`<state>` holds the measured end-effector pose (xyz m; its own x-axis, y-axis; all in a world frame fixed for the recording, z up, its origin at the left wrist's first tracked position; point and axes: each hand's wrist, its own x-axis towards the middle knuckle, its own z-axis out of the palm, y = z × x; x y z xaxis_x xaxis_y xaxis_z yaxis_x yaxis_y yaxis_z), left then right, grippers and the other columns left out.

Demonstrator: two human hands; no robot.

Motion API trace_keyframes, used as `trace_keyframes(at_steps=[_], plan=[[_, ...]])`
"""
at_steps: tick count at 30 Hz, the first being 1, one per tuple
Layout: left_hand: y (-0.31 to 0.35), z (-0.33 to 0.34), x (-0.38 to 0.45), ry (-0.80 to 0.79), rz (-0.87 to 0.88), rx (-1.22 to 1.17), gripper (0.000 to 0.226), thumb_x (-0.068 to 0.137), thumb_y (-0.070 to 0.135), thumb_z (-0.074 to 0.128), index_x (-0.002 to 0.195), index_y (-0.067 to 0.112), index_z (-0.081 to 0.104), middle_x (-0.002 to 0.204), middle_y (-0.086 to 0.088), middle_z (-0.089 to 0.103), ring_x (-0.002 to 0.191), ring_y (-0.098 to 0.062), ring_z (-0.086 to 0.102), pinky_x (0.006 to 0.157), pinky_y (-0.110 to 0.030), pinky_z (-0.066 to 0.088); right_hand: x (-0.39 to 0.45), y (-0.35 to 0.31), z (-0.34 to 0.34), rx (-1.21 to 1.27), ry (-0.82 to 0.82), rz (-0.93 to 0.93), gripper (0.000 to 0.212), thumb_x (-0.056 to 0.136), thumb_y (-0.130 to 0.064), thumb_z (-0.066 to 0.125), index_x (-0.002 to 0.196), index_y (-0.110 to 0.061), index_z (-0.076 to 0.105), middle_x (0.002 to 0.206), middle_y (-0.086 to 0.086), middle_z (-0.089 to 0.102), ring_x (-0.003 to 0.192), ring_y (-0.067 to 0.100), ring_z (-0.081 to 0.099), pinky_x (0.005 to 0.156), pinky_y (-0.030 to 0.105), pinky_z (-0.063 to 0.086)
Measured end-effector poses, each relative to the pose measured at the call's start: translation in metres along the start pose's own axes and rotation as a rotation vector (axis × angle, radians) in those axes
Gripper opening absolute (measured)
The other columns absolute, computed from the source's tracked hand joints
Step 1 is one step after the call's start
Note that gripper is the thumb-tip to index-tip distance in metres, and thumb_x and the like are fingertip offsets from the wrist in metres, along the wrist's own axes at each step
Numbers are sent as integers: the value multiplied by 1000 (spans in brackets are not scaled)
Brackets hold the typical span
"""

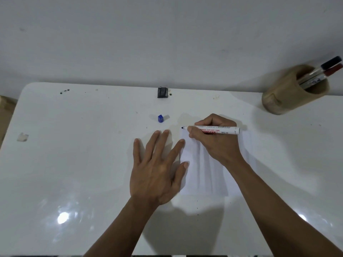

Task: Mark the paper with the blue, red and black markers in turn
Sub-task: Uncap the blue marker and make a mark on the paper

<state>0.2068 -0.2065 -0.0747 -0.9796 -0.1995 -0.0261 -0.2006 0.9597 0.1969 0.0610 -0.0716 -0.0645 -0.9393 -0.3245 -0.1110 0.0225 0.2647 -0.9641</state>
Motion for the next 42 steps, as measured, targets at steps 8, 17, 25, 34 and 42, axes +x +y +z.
trace_keyframes(at_steps=[8, 17, 25, 34, 42], plan=[[0, 1, 0, 18, -1, -2, 56, 95, 59, 40, 147, 39, 39, 160, -6, 35, 151, -27, 25, 119, -64, 17, 2, 1, 1, -30, -4, 11, 19, 77, -16, 87, 76, -5, 72, 78, 10, 78, 74, 31, 77, 69, 52, 62], [0, 2, 0, 30, -2, 2, 56, 95, 60, 38, 147, 40, 39, 161, -5, 34, 152, -27, 23, 119, -63, 16, 2, -2, -1, -74, -24, 9, 20, 75, -14, 89, 74, -3, 73, 76, 6, 78, 69, 27, 75, 64, 44, 62], [0, 6, 0, 30, -2, -9, 56, 96, 60, 38, 148, 40, 38, 161, -4, 32, 152, -26, 22, 119, -63, 16, 2, -2, -2, -87, -27, 5, 19, 75, -14, 89, 76, -3, 74, 76, 5, 78, 67, 24, 74, 63, 42, 62], [4, -2, -1, 84, -114, -232, 63, 94, 60, 37, 148, 28, 37, 154, -2, 44, 146, -22, 35, 119, -56, 24, -7, -29, -19, 280, 39, 113, 17, 80, 4, 81, 81, -10, 71, 79, 9, 76, 75, 26, 76, 69, 38, 63], [-9, -38, 62, 141, -376, -265, 40, 98, 43, 51, 133, 24, 53, 127, -1, 61, 120, -25, 51, 103, -41, 36, -44, -53, -28, 318, 83, 143, 15, 77, 10, 81, 86, 0, 73, 83, 16, 77, 76, 28, 73, 78, 58, 60]])
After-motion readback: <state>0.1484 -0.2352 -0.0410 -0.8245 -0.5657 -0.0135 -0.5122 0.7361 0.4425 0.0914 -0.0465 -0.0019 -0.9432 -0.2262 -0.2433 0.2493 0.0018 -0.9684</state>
